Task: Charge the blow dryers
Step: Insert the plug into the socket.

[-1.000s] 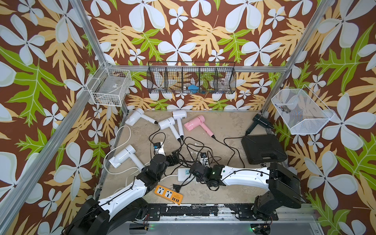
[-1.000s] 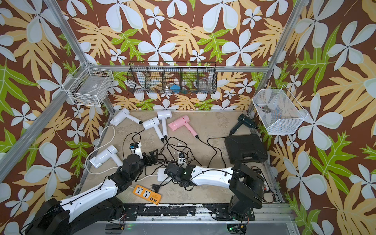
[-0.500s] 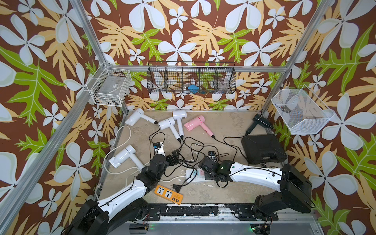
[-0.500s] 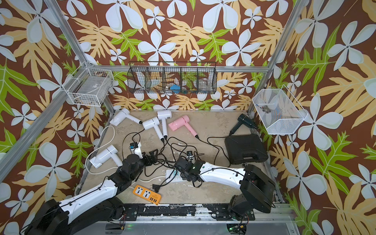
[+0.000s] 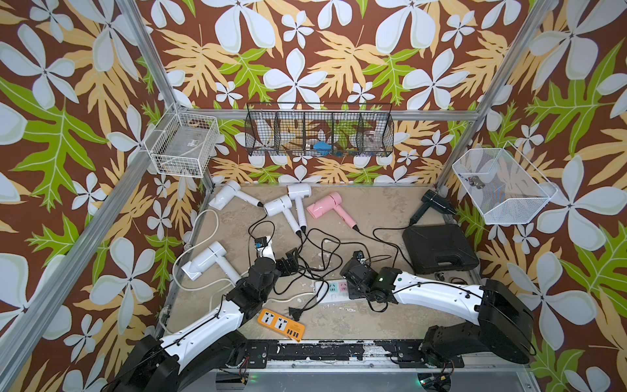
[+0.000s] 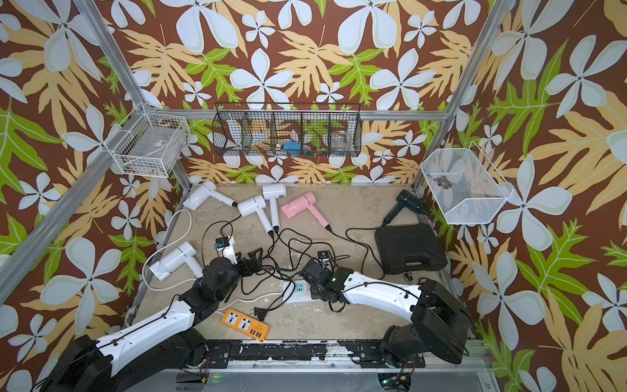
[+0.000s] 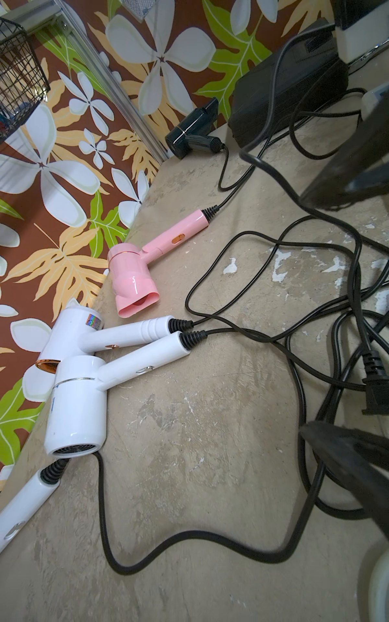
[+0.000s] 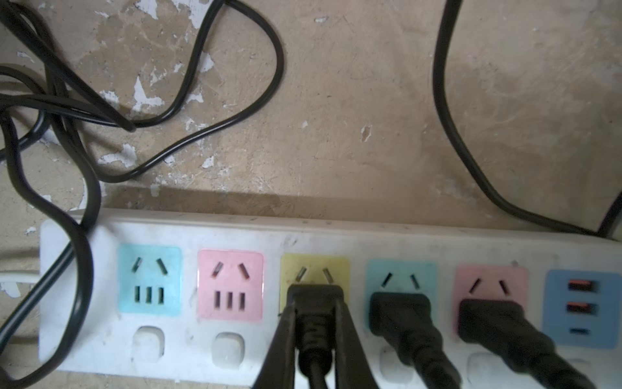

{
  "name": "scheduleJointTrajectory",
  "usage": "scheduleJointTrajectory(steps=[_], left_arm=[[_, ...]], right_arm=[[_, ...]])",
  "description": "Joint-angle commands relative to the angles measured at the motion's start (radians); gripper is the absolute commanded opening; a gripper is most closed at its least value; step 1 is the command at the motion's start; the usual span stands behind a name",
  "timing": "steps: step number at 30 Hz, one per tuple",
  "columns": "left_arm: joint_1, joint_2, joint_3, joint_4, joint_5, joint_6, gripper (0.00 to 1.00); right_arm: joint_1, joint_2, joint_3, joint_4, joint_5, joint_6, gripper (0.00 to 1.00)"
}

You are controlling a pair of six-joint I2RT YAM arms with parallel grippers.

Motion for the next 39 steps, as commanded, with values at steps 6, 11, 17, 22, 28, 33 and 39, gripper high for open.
scheduleJointTrajectory(steps=[6,11,17,22,28,33,39], left_arm=[[0.003,-0.002,-0.003,0.026,-0.002,0.017,1.0],[0.003,0.004,-0.008,0.042,0.009,0.022,1.0],[0.003,0.007,-0.008,0.054,0.023,0.026,1.0],[0.002,0.004,-0.012,0.062,0.028,0.033,1.0],[0.003,-0.018,-0.02,0.072,0.04,0.04,1.0],[0.003,-0.06,-0.031,0.076,0.044,0.045,1.0],[0.003,-0.124,-0.044,0.065,0.031,0.047,1.0]], right_arm=[[-0.006,0.004,0.026,-0.141,-0.011,-0.053,0.2],[-0.005,-0.021,0.075,-0.145,-0.025,-0.076,0.27],[-0.006,-0.045,0.111,-0.14,-0.044,-0.103,0.35],[-0.004,-0.117,0.106,-0.127,-0.081,-0.123,0.46],[-0.004,-0.295,0.036,-0.015,-0.184,-0.176,0.7],[-0.004,-0.476,-0.025,0.065,-0.2,-0.232,0.87],[-0.005,-0.697,-0.128,0.206,-0.12,-0.304,1.0]])
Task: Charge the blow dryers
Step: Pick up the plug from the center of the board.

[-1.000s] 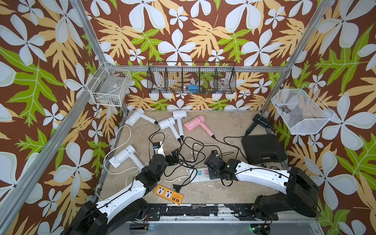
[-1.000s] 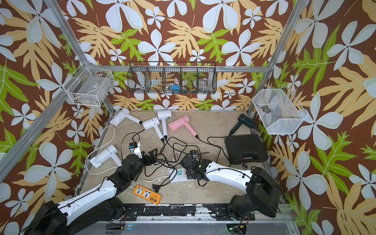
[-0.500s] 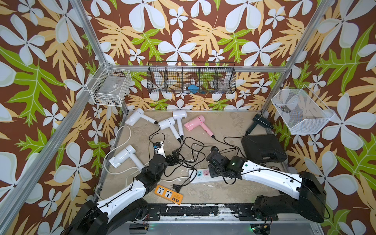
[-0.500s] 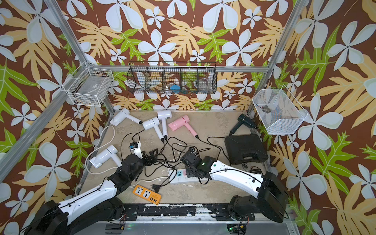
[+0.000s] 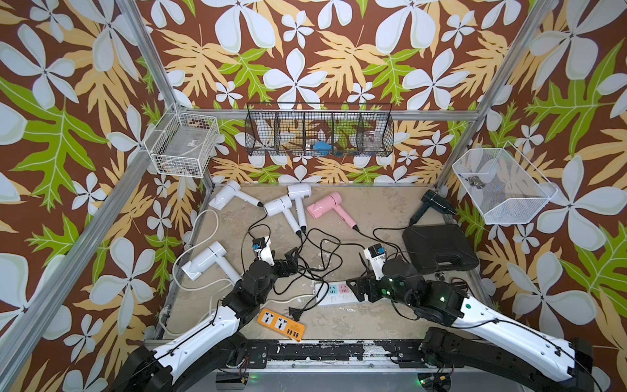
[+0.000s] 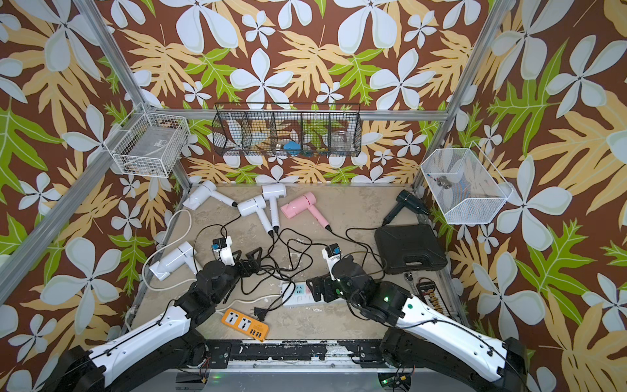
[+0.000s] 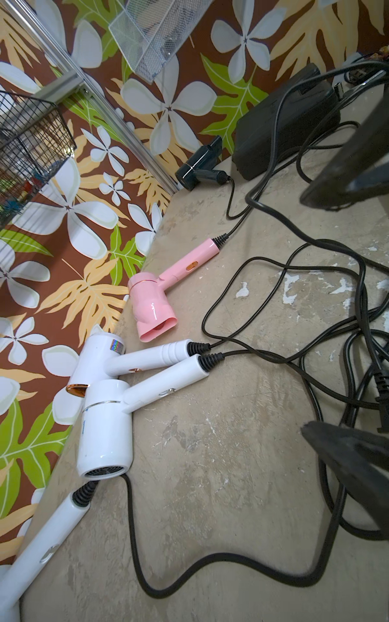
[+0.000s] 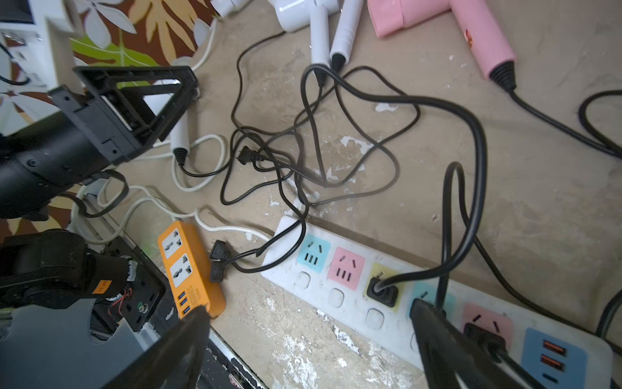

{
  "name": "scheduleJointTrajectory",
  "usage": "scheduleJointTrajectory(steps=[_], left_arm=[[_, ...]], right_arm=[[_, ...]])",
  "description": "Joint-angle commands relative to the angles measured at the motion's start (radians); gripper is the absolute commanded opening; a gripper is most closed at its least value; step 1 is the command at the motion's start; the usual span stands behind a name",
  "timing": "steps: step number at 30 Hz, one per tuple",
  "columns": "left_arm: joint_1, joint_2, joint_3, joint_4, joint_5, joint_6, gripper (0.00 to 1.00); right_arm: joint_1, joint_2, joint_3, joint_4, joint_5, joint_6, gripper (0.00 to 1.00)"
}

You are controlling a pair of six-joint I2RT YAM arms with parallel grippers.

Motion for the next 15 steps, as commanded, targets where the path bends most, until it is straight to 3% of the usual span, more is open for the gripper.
scheduleJointTrajectory(steps=[1,7,15], left_arm=[[0.002,-0.026,-0.006,0.011,-0.01,0.013,1.0],[0.003,-0.053,-0.007,0.002,-0.014,0.009,1.0],[0.003,-0.056,-0.004,-0.009,-0.033,0.016,1.0]], right_arm=[[0.0,-0.078,-0.034,0.121,0.083,-0.068,1.0],[-0.037,-0.065,-0.018,0.189,0.13,-0.15,1.0],[-0.319,0.01,-0.074,0.378,-0.1,-0.157,1.0]])
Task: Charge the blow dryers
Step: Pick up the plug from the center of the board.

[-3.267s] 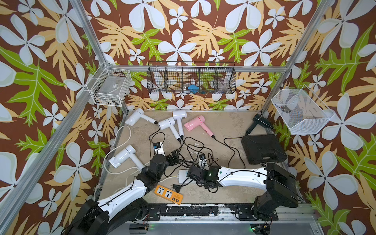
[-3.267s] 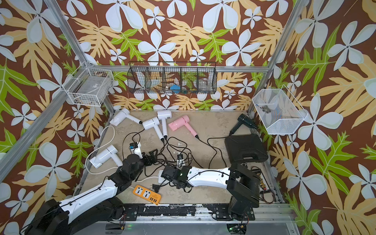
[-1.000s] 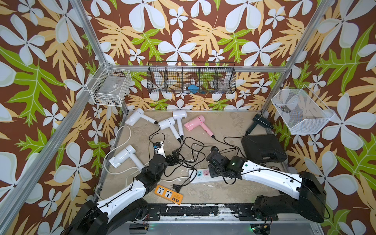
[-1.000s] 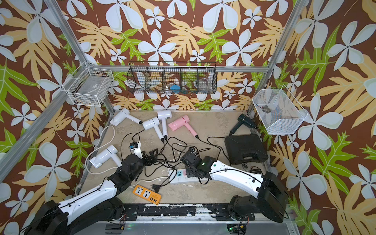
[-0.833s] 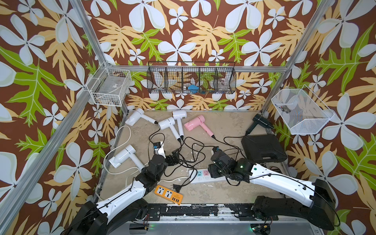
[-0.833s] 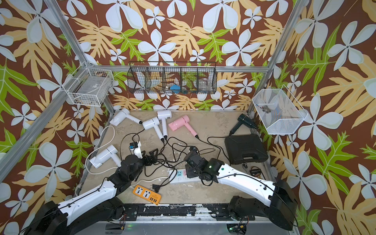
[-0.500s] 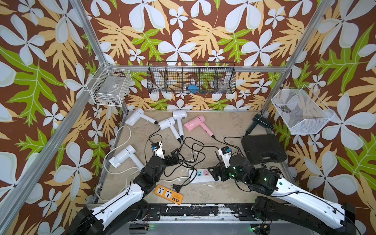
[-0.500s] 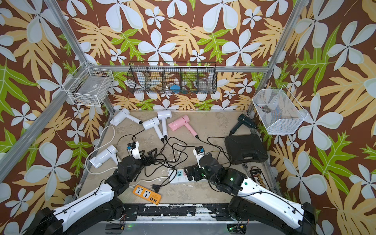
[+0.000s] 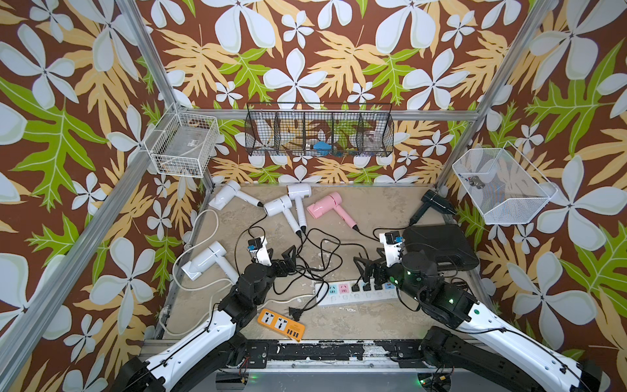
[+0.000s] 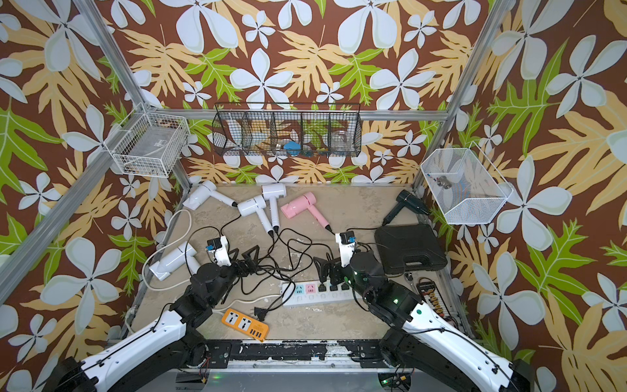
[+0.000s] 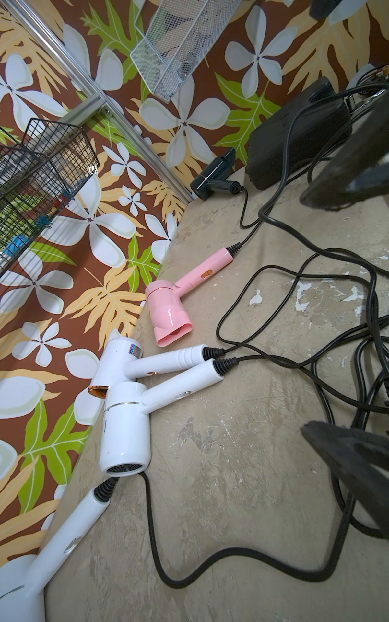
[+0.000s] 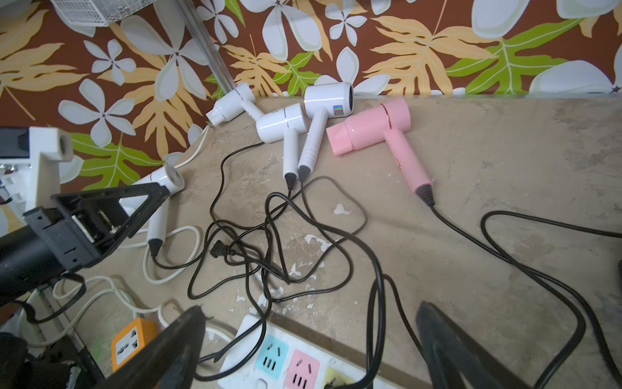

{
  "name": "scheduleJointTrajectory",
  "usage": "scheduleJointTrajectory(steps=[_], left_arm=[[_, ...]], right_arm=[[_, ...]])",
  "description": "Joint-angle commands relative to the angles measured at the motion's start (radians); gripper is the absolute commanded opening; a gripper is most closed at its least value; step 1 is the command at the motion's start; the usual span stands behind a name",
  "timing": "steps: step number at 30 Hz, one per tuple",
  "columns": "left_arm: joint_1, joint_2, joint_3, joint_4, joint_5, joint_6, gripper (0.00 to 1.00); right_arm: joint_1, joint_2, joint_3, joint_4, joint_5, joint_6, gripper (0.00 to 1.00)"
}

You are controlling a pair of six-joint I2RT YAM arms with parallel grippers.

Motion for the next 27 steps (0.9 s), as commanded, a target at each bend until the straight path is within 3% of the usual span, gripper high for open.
scheduleJointTrajectory(steps=[1,3,11,27], left_arm=[[0.003,0.0,0.0,-0.005,-0.023,0.018,1.0],[0.003,0.003,0.003,-0.008,-0.037,0.024,1.0],[0.002,0.053,0.025,-0.024,-0.05,0.022,1.0],[0.003,0.133,0.085,-0.071,-0.003,0.038,0.96]], right_arm=[[-0.128,0.001,-0.036,0.108,-0.118,0.017,1.0],[-0.226,-0.023,-0.073,0.129,-0.19,0.057,1.0],[-0.469,-0.152,-0.259,0.215,-0.205,0.126,1.0],[-0.476,-0.347,-0.436,0.298,0.029,0.137,1.0]])
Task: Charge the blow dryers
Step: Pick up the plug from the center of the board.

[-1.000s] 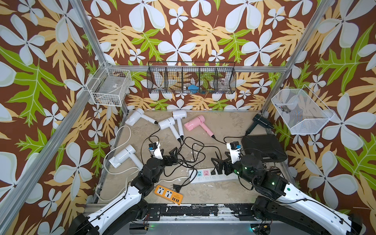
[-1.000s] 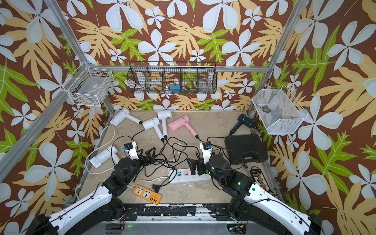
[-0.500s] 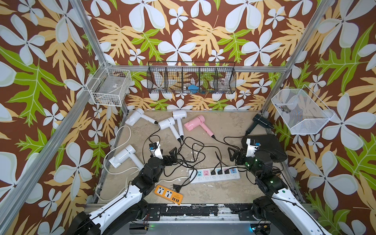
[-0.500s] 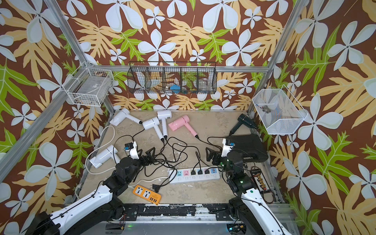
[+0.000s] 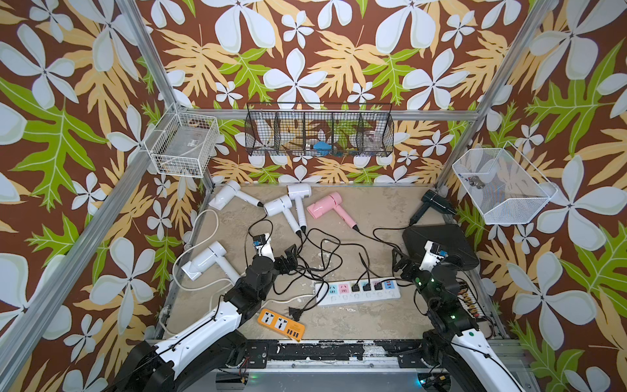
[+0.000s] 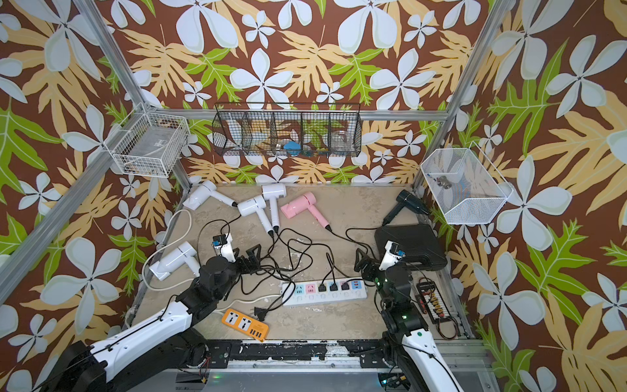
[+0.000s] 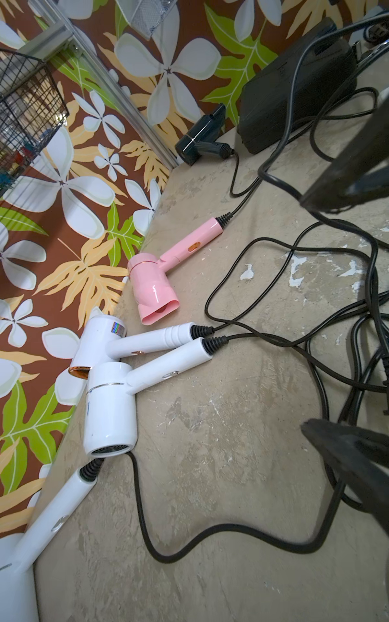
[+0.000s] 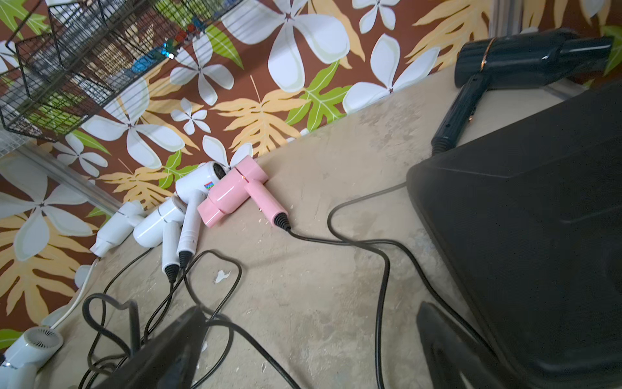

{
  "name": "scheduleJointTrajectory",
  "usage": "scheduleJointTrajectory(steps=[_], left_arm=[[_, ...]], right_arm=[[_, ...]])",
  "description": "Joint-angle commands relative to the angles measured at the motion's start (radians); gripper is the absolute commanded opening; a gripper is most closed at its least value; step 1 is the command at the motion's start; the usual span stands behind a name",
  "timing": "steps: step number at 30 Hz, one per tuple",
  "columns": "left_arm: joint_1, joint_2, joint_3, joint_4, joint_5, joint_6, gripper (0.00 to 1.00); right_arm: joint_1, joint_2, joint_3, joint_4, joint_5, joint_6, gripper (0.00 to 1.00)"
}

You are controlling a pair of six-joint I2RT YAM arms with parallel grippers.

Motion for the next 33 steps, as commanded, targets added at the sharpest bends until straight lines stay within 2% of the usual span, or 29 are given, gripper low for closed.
scheduleJointTrajectory(steps=[1,9,15,21,27,33], left_arm=[[0.003,0.012,0.017,-0.021,0.019,0.02,0.95],[0.001,0.055,0.072,-0.103,-0.01,0.001,0.93],[0.001,-0.014,0.061,-0.13,-0.058,-0.006,0.93],[-0.001,-0.065,0.054,-0.137,-0.056,-0.003,0.92],[-0.005,0.002,0.079,-0.127,0.001,0.026,0.89],[-0.022,0.075,0.129,-0.175,-0.012,0.021,0.87]], right_arm=[[0.001,-0.034,-0.015,0.045,0.054,0.004,1.0],[0.001,-0.004,-0.033,0.072,0.053,0.012,1.0],[0.001,0.002,-0.034,0.076,0.048,0.016,1.0],[0.001,-0.015,-0.04,0.067,0.055,0.018,1.0],[0.002,-0.025,-0.043,0.059,0.06,0.013,1.0],[0.001,-0.01,-0.043,0.066,0.069,0.011,1.0]])
